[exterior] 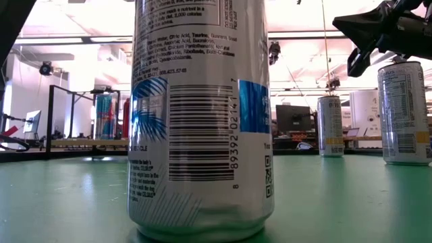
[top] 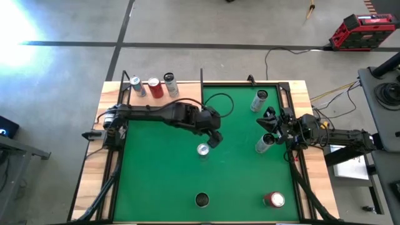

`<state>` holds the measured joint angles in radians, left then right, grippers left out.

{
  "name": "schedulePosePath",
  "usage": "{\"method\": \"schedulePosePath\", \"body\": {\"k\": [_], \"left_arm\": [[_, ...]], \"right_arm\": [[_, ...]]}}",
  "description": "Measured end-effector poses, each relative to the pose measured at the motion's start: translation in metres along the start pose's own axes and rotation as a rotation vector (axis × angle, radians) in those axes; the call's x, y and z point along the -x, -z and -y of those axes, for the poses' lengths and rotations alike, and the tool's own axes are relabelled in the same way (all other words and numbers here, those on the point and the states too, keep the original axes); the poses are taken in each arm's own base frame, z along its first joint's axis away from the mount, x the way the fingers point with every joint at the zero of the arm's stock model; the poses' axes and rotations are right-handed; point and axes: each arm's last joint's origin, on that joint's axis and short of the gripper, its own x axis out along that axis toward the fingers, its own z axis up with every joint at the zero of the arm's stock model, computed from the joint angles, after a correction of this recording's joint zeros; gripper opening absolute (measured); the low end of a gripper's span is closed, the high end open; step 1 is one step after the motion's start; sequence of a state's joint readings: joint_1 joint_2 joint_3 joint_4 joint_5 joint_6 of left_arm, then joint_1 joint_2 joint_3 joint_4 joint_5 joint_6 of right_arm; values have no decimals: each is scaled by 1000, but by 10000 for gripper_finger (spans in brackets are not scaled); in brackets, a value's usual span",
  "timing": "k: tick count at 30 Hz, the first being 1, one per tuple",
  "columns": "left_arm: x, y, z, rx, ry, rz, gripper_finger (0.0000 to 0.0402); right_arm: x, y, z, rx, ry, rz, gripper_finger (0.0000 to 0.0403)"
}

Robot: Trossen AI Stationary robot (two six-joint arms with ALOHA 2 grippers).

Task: Place canned beverage on shelf
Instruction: Put the blue soda can on the shelf aligned with the other blue soda can

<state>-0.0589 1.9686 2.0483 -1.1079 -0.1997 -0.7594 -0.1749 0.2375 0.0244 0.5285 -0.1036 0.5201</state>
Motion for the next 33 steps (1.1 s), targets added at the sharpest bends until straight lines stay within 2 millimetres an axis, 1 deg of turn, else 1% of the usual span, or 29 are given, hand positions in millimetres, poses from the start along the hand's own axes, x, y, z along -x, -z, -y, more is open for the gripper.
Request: {"method": "schedulePosePath", "body": {"k": [5, 9, 14, 22, 33], "left_arm": [[-5, 6, -5, 237, -81, -32, 378], [-15, 11, -4, 311, -132, -72, 378], [-26, 15, -2, 394, -136, -131, 378], [-37, 25, -4, 484, -185, -264, 378], [-62, 39, 4, 473, -197, -394, 378]], "right_arm": [[0, 0, 0, 0, 0, 0, 13], [0, 0, 0, 0, 0, 0, 13], [0, 0, 0, 0, 0, -1, 13], [0, 0, 0, 0, 0, 0, 13], [0, 0, 0, 0, 0, -1, 13]]}}
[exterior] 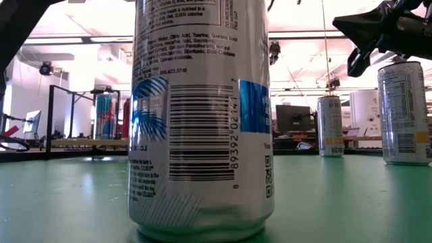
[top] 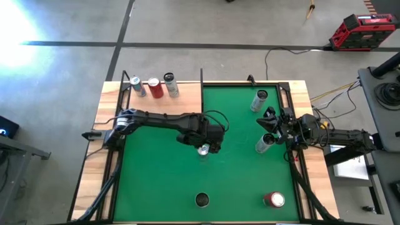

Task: Place canned beverage on shelf
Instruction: Put the blue soda can on the shelf aligned with the other blue soda can

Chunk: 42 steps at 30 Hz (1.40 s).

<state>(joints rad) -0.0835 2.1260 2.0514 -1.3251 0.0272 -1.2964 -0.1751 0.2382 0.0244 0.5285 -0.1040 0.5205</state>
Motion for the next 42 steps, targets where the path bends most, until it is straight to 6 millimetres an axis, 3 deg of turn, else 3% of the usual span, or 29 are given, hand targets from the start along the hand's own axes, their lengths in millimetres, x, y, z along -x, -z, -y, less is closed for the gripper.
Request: {"method": "schedulePosePath", "body": {"k": [14, 18, 26, 35, 42], "left_arm": [[-17, -1, 12, 20, -28, -21, 361], [-26, -1, 13, 41, -54, -27, 325], [-31, -1, 13, 48, -74, -39, 217], [-24, 3, 2, -111, -175, -76, 217], [4, 5, -11, -155, -208, -31, 217]], "right_arm": [[0, 0, 0, 0, 1, 0, 13], [0, 0, 0, 0, 0, 0, 13], [0, 0, 0, 0, 0, 0, 13], [0, 0, 0, 0, 0, 0, 13], [0, 0, 0, 0, 0, 0, 13]]}}
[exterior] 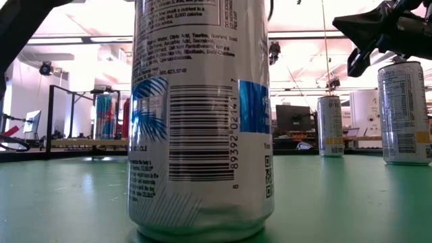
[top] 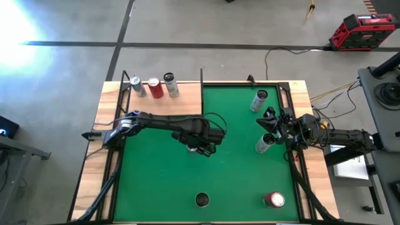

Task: Place canned beverage on shelf
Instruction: Put the blue soda can on the shelf aligned with the other blue soda can

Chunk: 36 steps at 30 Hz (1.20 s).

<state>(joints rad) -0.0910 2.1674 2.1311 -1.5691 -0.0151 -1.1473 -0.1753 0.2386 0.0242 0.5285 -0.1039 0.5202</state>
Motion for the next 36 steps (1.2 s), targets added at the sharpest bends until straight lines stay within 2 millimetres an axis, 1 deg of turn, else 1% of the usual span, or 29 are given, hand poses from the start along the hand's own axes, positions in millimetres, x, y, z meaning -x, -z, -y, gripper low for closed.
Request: {"method": "schedulePosePath", "body": {"k": [6, 10, 15, 18, 22, 25, 31, 36], "left_arm": [[19, 6, -15, 6, 7, 67, 217], [18, 11, -29, 11, -29, 71, 217], [14, 16, -53, 31, -61, 58, 217], [15, 19, -73, 48, -48, 80, 217], [19, 22, -104, 84, 1, 154, 217], [21, 25, -129, 115, 0, 202, 217], [20, 27, -176, 127, -32, 253, 238], [18, 23, -208, 202, -28, 258, 224]], "right_arm": [[0, 0, 0, 0, 0, 0, 13], [0, 0, 0, 0, 0, 0, 13], [0, 0, 0, 0, 0, 0, 13], [0, 0, 0, 0, 0, 0, 13], [0, 0, 0, 0, 0, 0, 13], [0, 0, 0, 0, 0, 0, 13], [0, 0, 0, 0, 0, 0, 13], [0, 0, 0, 0, 0, 0, 13]]}}
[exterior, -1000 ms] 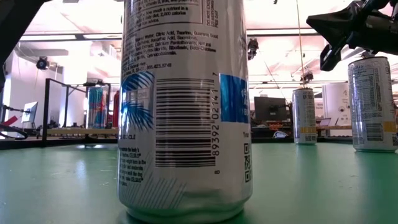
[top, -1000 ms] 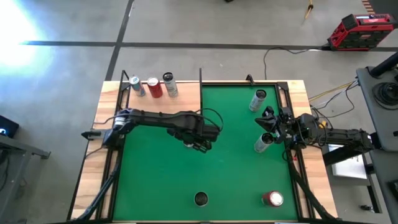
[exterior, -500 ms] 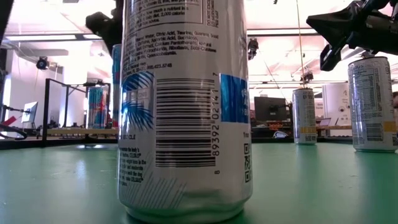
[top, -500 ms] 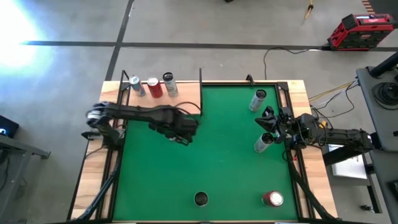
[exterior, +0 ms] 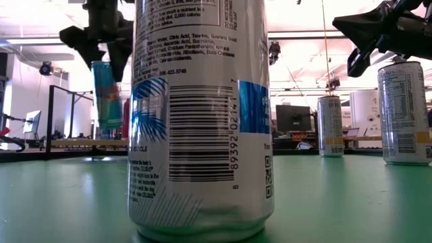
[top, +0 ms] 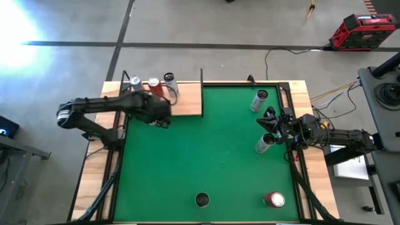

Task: Place canned beverage on shelf
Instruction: Put the blue soda can on the shelf aligned with the other blue soda can

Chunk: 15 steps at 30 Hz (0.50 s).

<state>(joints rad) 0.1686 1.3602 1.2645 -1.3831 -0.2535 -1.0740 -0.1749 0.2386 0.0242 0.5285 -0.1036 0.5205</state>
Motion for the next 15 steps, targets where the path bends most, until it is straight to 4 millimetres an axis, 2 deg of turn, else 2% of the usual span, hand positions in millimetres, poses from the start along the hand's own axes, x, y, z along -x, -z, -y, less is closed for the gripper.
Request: {"method": "schedulePosePath", "body": {"k": [7, 15], "left_arm": [[-4, -6, -21, 25, -7, -5, 222], [7, -16, -34, -13, 2, 9, 222]], "right_arm": [[0, 0, 0, 0, 0, 0, 13], [0, 0, 0, 0, 0, 0, 13]]}}
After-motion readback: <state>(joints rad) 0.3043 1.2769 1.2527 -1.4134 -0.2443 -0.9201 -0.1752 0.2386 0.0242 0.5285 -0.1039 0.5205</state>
